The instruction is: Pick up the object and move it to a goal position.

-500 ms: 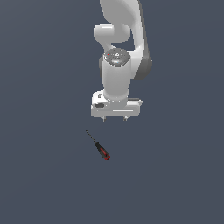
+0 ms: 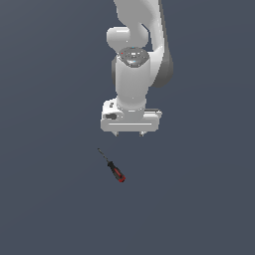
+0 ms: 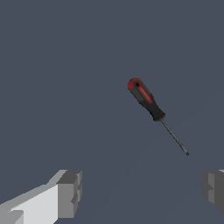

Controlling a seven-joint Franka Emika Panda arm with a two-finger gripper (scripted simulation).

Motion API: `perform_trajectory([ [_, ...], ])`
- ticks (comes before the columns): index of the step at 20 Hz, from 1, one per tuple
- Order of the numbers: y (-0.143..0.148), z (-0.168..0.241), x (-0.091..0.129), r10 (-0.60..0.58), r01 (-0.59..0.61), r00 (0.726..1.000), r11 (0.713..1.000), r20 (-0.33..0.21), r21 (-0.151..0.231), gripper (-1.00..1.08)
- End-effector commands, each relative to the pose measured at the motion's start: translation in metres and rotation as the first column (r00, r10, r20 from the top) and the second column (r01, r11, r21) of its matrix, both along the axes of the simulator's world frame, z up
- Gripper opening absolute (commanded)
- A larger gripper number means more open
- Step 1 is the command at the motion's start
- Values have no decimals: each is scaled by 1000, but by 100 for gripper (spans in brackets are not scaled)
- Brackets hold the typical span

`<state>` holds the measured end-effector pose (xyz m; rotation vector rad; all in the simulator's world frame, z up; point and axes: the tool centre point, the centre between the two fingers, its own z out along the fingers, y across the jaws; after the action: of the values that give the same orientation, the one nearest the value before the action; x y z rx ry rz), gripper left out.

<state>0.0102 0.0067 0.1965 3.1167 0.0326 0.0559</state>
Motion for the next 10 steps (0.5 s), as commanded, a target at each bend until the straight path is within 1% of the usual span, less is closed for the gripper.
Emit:
perform_trajectory([
  [1,-1,3,1,0,0,1000,1000,4,-4,100],
  [10,-5,-4,4,32,-32,999,999,0,-5,100],
])
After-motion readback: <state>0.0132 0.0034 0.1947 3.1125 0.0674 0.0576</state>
